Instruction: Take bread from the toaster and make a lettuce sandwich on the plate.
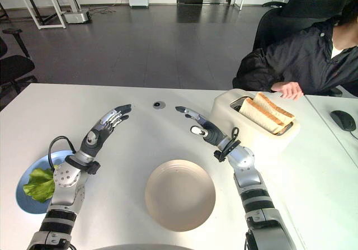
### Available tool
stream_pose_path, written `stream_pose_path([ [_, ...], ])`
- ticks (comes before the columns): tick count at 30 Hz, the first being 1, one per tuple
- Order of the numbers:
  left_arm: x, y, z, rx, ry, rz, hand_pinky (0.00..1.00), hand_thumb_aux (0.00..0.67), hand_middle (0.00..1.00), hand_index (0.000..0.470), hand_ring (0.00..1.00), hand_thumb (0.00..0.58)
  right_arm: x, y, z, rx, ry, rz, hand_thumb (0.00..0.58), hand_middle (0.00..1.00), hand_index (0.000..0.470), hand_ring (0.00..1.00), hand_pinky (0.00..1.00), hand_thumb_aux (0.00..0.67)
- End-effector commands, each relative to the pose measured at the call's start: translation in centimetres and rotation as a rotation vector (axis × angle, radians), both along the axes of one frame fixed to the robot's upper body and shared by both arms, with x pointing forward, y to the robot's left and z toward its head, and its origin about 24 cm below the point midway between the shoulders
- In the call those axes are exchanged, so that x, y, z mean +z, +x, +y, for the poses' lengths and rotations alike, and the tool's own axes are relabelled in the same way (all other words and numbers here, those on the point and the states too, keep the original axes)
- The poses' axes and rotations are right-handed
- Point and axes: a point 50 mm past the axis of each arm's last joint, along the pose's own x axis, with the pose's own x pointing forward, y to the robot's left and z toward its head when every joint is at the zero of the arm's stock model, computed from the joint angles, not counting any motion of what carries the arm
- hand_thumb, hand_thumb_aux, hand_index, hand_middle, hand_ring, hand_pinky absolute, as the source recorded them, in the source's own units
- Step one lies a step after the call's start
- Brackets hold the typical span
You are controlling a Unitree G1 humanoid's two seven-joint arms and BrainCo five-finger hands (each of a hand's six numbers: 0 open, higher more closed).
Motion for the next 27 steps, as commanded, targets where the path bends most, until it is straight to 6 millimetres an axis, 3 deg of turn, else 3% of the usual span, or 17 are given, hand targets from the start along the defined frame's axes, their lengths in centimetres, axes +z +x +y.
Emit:
stream_pose_path([
  [1,-0.2,0.8,0.3,0.093,0.000,0.010,0.00,0.000,0.00,0.000,0.00,0.000,0.1,0.1,-0.2,-0.013,0.019,0.007,0.000,0.00,0.000,0.00,0.00,0.000],
  [6,-0.2,1.0,0.2,0.125,0.013,-0.004,0.00,0.000,0.00,0.000,0.00,0.000,0.2,0.2,-0.2,-0.035,0.033,0.000,0.000,0.00,0.000,0.00,0.00,0.000],
  [20,-0.4,-0.2,-0.5,-0.088,0.004,0.020,0.00,0.000,0.00,0.000,0.00,0.000,1.3,-0.6,0.3,0.056,0.079,-0.029,0.000,0.00,0.000,0.00,0.00,0.000],
  [22,-0.4,-0.3,-0.8,-0.105,-0.005,0.024,0.00,0.000,0.00,0.000,0.00,0.000,3.7,-1.3,0.0,0.086,0.145,-0.150,0.000,0.00,0.000,0.00,0.00,0.000],
  [23,-0.4,-0.1,-1.0,-0.115,-0.004,0.028,0.00,0.000,0.00,0.000,0.00,0.000,6.4,-2.1,-0.7,0.087,0.196,-0.266,0.000,0.00,0.000,0.00,0.00,0.000],
  [25,-0.4,0.2,-1.7,-0.139,0.009,0.033,0.00,0.000,0.00,0.000,0.00,0.000,12.1,-3.7,-3.8,0.024,0.254,-0.464,0.000,0.00,0.000,0.00,0.00,0.000],
  [27,-0.5,0.5,-2.5,-0.162,0.023,0.031,0.00,0.000,0.00,0.000,0.00,0.000,14.8,-4.2,-7.4,-0.143,0.117,-0.540,0.000,0.00,0.000,0.00,0.00,0.000],
])
